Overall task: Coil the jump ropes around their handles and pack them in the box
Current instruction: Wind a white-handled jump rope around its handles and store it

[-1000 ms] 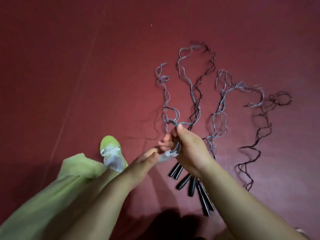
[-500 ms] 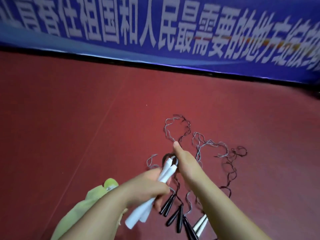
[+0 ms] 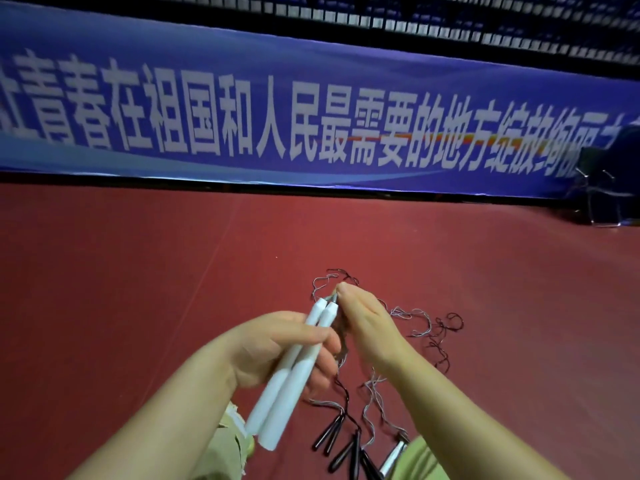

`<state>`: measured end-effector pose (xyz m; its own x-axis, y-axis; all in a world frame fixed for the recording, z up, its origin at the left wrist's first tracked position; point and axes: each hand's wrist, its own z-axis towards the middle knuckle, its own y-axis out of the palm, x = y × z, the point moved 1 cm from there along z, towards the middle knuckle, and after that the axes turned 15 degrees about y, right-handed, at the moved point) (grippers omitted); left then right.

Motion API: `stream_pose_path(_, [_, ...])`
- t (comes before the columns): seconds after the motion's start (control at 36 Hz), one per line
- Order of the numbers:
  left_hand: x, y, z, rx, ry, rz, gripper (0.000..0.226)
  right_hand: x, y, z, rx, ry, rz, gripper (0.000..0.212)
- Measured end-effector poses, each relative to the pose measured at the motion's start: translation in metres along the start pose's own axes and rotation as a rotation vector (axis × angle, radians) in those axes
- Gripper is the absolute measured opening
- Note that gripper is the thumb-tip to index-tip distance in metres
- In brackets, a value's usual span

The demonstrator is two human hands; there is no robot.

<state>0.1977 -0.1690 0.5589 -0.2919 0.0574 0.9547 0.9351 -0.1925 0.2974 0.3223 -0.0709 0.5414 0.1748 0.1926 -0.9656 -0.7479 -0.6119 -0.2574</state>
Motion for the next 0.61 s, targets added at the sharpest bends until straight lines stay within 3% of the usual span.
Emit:
stream_pose_path(0.19, [0.016, 0.031, -0.023, -0.059, 0.288, -0.172, 0.022, -0.032, 0.000, -0.034, -0.055, 0.044, 0.131, 0.056])
stream_pose_path(0.31, [0.039, 0.042, -0.035, -0.084, 0.433, -0.305, 0.033, -0.039, -0.005, -0.051, -0.131, 0.008, 0.051, 0.067])
stream_pose_path(0.44, [0.057, 0.058, -0.044, -0.021, 0.492, -0.162, 0.025, -0.060, -0.014, -0.080, -0.155, -0.053, -0.084, 0.063])
stream_pose_path(0.61, [0.070, 0.072, -0.040, 0.019, 0.552, -0.052, 0.037, -0.093, -0.028, -0.112, -0.135, -0.086, -0.404, 0.051])
